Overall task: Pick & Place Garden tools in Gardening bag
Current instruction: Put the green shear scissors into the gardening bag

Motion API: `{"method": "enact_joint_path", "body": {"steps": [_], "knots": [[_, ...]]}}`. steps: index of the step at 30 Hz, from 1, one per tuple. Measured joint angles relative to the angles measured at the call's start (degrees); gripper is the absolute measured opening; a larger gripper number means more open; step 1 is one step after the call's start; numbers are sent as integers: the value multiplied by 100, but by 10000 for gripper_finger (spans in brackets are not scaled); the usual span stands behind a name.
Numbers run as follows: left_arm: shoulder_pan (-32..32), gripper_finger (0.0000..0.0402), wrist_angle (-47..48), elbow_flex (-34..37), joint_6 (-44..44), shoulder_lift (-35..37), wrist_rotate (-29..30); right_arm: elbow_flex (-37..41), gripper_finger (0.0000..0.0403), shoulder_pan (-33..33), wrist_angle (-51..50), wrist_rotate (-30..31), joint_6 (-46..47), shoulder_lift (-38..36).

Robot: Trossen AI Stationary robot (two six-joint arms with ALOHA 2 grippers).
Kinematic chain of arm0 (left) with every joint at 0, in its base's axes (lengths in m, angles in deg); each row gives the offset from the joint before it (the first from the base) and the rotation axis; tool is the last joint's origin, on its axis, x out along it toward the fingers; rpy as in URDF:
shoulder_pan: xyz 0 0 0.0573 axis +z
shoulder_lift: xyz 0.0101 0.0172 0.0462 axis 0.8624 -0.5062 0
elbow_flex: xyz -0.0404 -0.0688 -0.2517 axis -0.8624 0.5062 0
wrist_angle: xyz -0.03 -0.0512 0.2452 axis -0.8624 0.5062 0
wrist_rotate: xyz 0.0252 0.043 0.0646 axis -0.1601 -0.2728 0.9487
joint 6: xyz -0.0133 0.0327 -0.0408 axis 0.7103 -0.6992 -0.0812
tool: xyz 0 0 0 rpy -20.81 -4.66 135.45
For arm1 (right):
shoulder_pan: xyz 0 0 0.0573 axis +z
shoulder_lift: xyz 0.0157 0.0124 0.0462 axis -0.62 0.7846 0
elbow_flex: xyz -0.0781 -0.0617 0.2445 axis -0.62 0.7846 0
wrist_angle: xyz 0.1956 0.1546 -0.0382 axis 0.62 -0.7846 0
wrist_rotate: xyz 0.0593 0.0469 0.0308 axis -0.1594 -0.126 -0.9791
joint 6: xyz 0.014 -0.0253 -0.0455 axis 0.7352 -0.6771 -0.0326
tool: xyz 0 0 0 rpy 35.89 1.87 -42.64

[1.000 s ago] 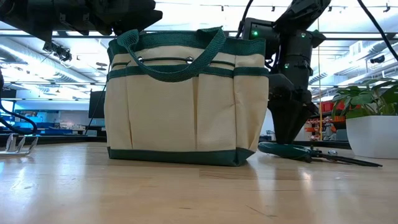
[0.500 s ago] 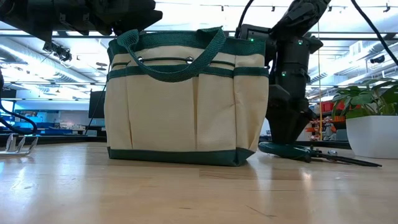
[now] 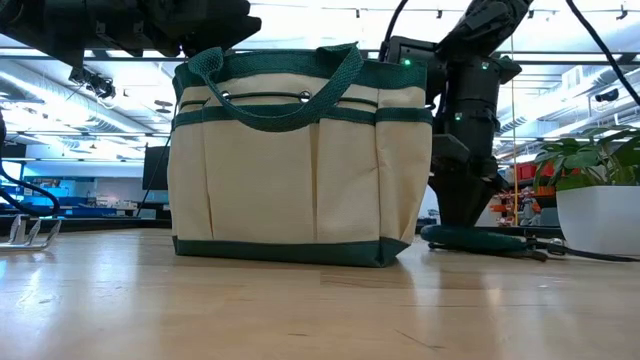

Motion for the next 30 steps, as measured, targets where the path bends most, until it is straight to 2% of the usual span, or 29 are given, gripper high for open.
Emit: {"method": "enact_joint_path", "body": {"steps": [13,23,30], "knots": [[0,126,0,0,0,0,0,16,22,-152,-131,691,-110,-745],[-1,126,0,0,0,0,0,11,22,-254,-103,1346,-289,-1721],[-2,126,0,0,1,0,0,6,22,-234,654,1616,-587,-2338]]}}
